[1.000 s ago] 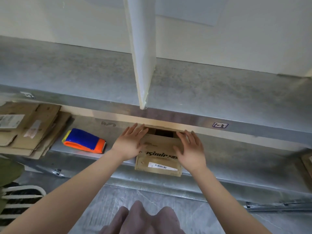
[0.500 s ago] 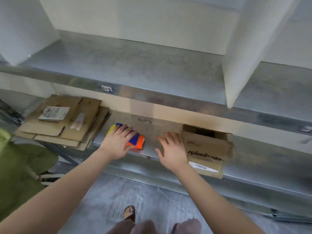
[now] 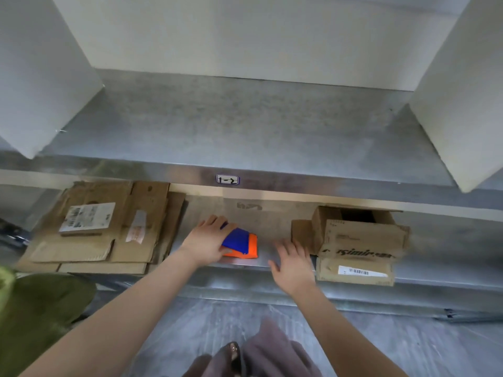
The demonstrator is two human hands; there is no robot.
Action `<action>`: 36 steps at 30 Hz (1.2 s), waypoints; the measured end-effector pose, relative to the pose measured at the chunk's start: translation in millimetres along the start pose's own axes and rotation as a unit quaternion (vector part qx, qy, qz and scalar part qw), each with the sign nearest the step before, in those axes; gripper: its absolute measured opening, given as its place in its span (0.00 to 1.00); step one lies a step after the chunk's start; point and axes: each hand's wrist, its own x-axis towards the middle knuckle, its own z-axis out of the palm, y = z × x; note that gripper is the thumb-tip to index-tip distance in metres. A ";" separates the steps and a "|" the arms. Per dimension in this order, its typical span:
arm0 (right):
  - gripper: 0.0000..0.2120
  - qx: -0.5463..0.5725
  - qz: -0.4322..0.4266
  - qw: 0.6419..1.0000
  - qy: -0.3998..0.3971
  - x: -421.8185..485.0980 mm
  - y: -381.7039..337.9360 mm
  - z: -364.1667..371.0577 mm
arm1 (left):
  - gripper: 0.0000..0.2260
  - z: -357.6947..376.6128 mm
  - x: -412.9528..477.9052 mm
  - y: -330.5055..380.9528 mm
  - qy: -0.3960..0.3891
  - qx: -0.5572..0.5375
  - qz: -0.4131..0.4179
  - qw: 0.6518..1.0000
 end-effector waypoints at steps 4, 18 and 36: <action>0.26 0.016 -0.001 1.000 0.000 3.2 3.4 3.4 | 0.26 -6.6 8.8 -6.6 -0.050 -0.038 -0.007 0.998; 0.25 0.023 -0.020 0.999 0.020 -1.0 1.9 -1.8 | 0.26 -15.3 -3.3 7.9 -0.038 -0.073 -0.015 0.996; 0.22 0.286 -0.028 0.958 0.016 0.9 -18.4 -45.2 | 0.25 -87.7 -11.8 16.5 0.086 -0.062 0.129 0.986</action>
